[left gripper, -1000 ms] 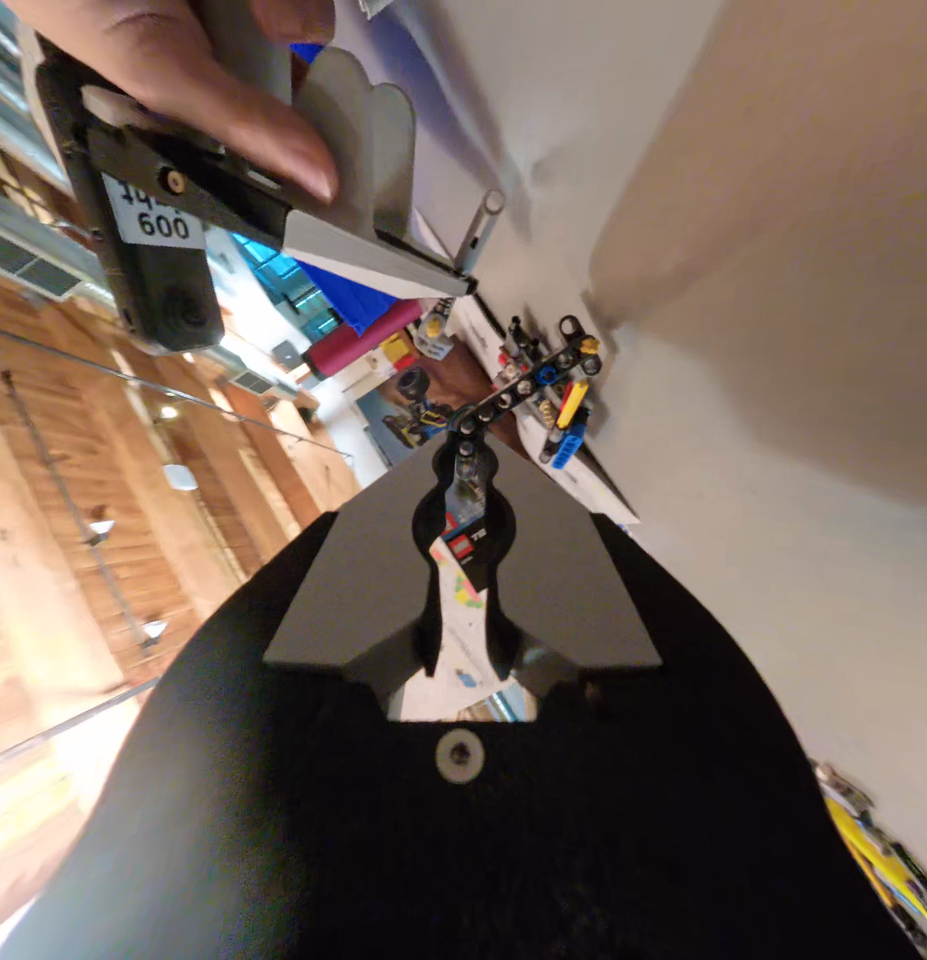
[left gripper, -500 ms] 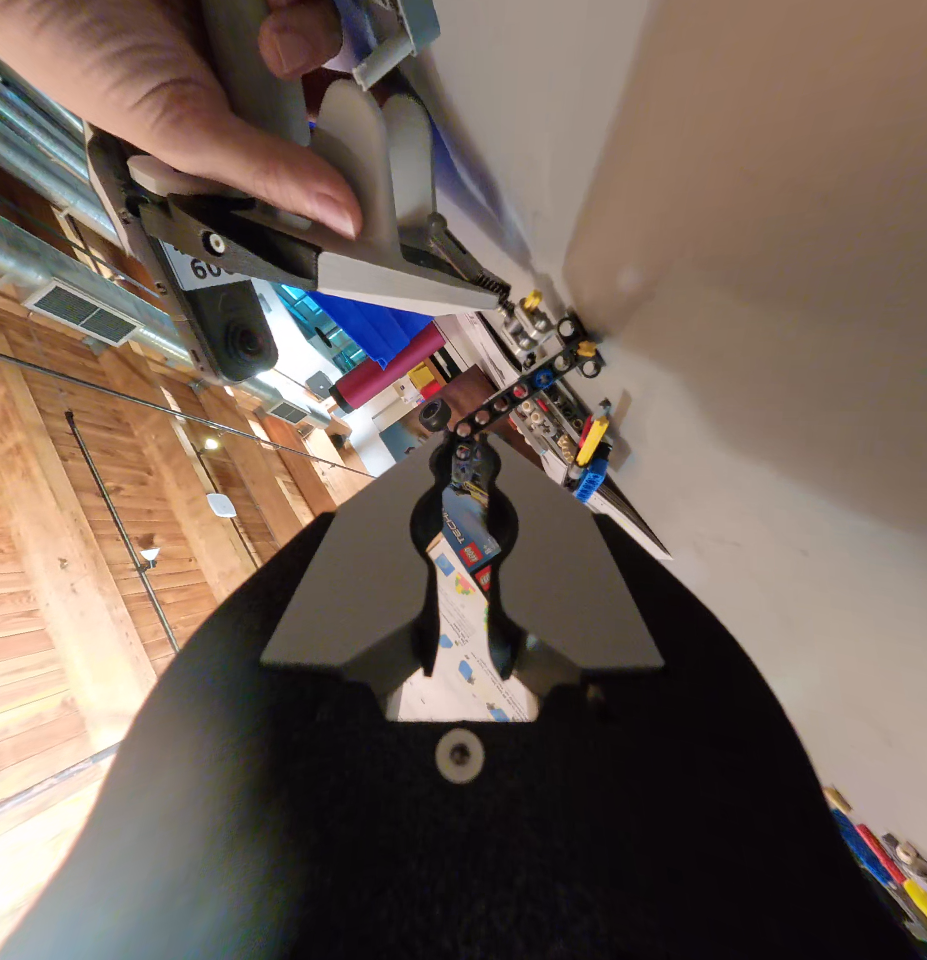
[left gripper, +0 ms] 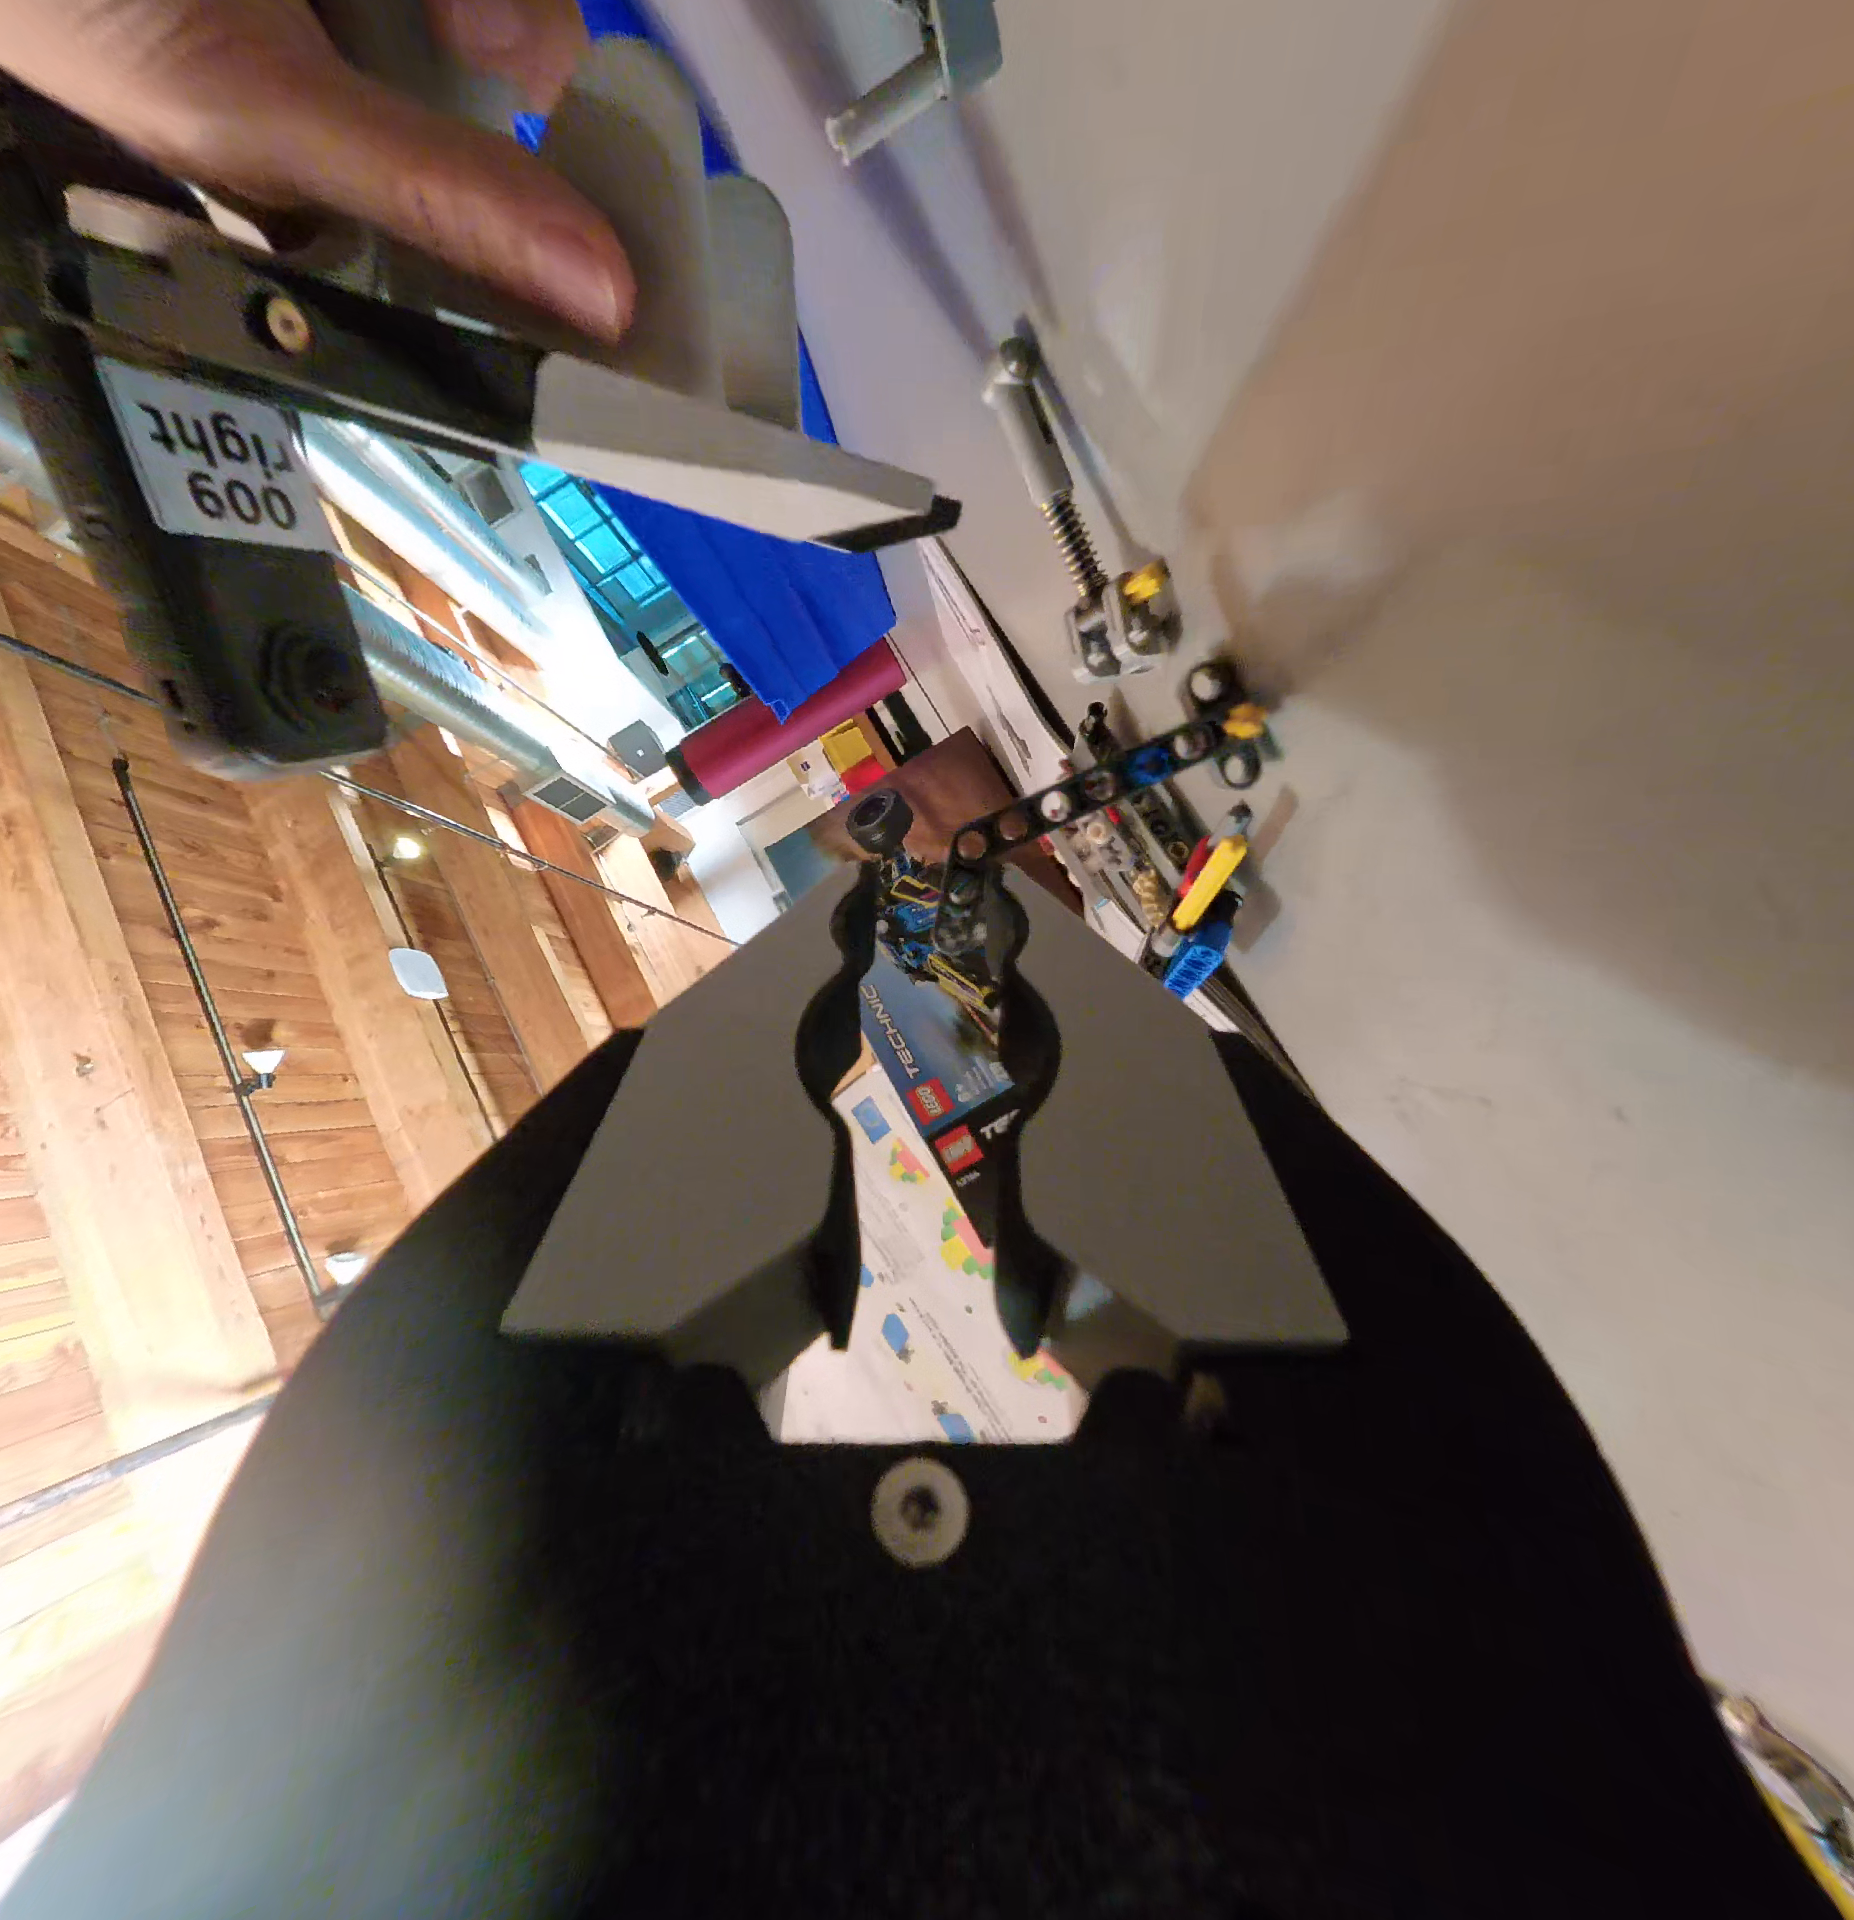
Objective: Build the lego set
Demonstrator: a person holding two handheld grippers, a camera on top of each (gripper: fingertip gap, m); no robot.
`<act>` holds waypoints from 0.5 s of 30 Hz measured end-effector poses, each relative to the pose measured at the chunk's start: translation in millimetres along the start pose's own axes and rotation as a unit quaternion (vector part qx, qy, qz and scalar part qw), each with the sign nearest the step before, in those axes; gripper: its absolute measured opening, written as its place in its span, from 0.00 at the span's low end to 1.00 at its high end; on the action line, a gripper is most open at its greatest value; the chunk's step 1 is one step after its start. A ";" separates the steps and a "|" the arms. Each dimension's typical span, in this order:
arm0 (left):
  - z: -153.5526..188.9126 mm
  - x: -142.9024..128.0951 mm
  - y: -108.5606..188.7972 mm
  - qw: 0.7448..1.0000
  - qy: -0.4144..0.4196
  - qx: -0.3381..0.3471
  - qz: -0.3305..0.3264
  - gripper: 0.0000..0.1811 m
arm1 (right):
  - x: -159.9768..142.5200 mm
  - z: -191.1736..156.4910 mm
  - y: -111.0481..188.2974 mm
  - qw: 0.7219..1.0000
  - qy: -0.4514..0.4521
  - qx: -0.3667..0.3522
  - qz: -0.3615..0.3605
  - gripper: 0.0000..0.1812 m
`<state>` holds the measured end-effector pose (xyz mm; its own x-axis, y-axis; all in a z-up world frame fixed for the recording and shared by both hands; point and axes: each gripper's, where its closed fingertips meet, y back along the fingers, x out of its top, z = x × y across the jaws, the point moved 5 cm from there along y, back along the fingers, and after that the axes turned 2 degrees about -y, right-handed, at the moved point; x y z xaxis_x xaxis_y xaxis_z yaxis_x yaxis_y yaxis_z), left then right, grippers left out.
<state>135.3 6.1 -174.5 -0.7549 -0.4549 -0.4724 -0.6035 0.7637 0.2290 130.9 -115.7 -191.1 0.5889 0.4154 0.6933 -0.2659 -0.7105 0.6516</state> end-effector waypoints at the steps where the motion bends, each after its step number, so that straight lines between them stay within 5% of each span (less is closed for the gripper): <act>1: -0.1 -0.7 1.7 1.000 0.005 -0.001 0.000 0.10 | -1.4 -4.9 3.6 1.000 0.020 0.008 -0.002 0.15; 7: 4.0 -2.6 7.0 0.999 0.039 -0.001 0.005 0.11 | -27.5 -21.0 15.2 0.992 0.110 0.019 -0.066 0.19; 15: 9.0 -5.8 2.0 0.999 0.048 -0.002 0.002 0.11 | -33.4 -37.9 19.8 0.981 0.183 0.043 -0.047 0.18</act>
<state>140.7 14.4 -179.0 -0.7788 -0.4932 -0.3877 -0.6008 0.7640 0.2350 77.1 -122.1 -189.7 0.2910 0.6465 0.7053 -0.1485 -0.6977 0.7008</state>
